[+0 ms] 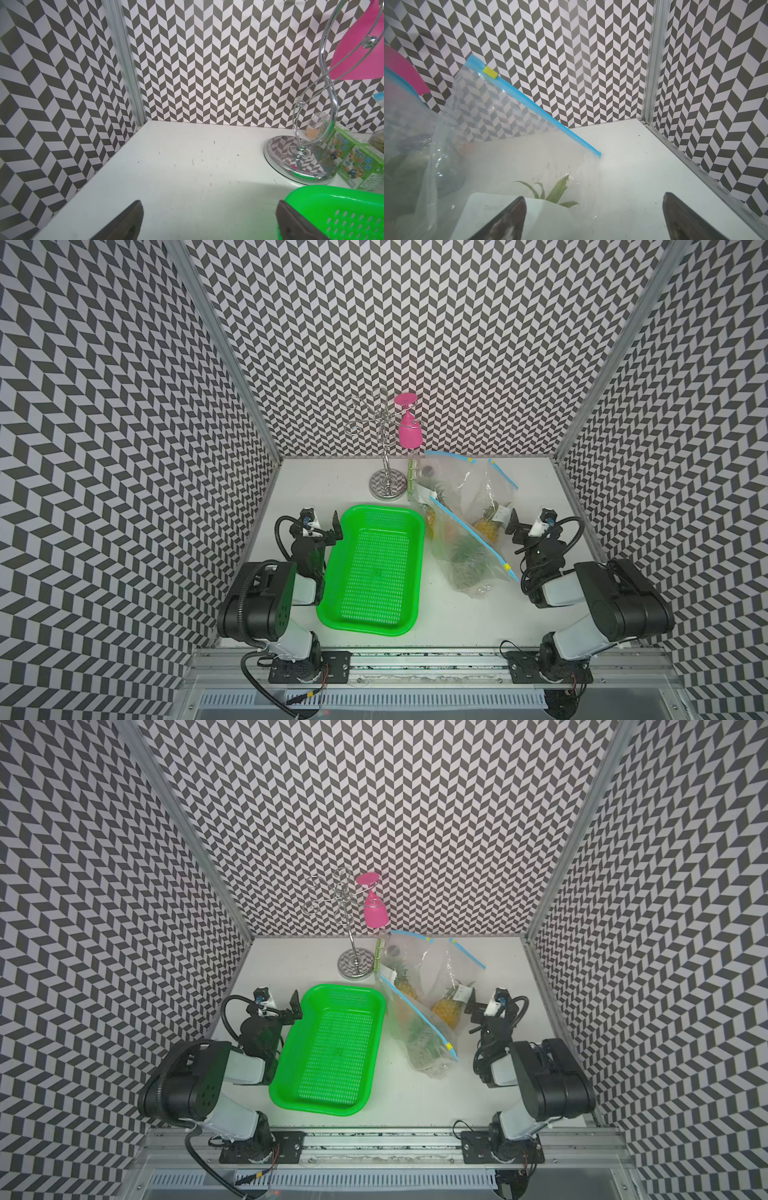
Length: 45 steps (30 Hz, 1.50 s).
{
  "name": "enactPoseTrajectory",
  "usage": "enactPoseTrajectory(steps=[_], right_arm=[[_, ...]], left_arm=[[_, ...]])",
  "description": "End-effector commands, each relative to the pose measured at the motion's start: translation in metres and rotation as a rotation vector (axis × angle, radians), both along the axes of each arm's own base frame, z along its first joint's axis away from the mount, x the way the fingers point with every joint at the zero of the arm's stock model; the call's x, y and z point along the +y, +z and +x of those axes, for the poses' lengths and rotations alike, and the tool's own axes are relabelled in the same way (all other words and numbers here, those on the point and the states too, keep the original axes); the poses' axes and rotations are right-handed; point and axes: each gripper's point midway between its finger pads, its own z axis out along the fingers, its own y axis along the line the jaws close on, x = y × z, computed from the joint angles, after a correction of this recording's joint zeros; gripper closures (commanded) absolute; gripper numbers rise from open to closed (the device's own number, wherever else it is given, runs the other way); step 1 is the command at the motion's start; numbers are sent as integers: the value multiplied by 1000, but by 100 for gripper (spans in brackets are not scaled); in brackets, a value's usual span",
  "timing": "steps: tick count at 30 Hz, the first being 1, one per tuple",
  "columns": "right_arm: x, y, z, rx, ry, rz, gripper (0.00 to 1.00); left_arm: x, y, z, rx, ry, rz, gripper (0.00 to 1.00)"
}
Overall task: Open the zip-top bag and take out the pineapple
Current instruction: Unzip the zipper on the zipper food storage bag.
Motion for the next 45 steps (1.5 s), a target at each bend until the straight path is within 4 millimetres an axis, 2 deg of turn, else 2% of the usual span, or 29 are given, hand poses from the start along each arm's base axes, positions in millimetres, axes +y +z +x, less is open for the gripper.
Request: enactPoseTrajectory(steps=[1,34,35,37,40,41,42,43,44,45], right_arm=[[1,12,3,-45,4,-8,0],[1,14,3,-52,3,-8,0],[-1,11,-6,-51,-9,-8,0],[-3,22,-14,-72,-47,-15,0],[-5,51,-20,-103,-101,-13,0],[-9,69,-27,-162,-119,26,0],[-11,105,-28,-259,-130,57,0],[-16,124,-29,-305,-156,99,0],[-23,143,-24,-326,-193,187,0],[-32,156,-16,-310,-242,315,0]], left_arm=[[-1,1,1,-1,1,12,0],[0,2,0,-7,3,11,0],[3,7,-4,-27,32,5,0],[16,21,-13,-55,156,-2,0],[17,53,-11,-50,264,11,0],[18,71,-8,-65,285,-20,0],[21,88,-4,-74,309,-63,0],[27,106,-2,-87,355,-142,0],[38,120,2,-72,433,-284,0],[41,121,7,21,475,-471,0]])
